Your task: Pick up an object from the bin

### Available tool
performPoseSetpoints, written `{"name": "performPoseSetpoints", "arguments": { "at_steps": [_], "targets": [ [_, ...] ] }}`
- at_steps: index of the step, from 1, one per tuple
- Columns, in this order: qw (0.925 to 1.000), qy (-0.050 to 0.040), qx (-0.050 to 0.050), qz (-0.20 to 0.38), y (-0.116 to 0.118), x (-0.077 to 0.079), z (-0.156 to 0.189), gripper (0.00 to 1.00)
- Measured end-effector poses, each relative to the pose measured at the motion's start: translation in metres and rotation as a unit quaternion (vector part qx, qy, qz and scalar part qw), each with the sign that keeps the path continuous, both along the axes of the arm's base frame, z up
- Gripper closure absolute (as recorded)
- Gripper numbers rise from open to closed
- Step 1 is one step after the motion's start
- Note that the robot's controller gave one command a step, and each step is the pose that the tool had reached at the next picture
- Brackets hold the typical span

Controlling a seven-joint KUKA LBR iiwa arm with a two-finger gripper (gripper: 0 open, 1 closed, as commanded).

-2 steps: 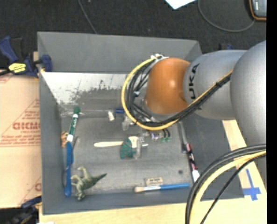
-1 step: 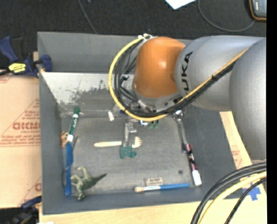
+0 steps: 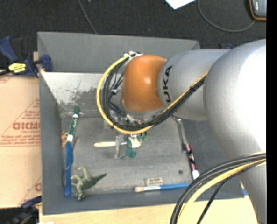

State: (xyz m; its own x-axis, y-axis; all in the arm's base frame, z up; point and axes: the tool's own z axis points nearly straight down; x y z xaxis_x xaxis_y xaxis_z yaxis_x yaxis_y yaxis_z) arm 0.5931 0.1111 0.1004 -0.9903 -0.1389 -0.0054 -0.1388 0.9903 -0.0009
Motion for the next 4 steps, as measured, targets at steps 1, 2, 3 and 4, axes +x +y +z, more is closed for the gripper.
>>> {"name": "performPoseSetpoints", "arguments": {
  "at_steps": [1,2,3,4],
  "targets": [
    [0.9859,-0.0117,0.003,-0.167,0.0,-0.002,-0.03,0.0],
    [0.9915,-0.0081,0.002,-0.13,0.0,-0.003,-0.028,1.0],
    [0.9926,-0.0067,0.002,-0.121,0.0,-0.004,-0.028,1.0],
    [0.9927,-0.0042,0.001,-0.12,-0.001,-0.005,-0.005,1.0]
  ]
}}
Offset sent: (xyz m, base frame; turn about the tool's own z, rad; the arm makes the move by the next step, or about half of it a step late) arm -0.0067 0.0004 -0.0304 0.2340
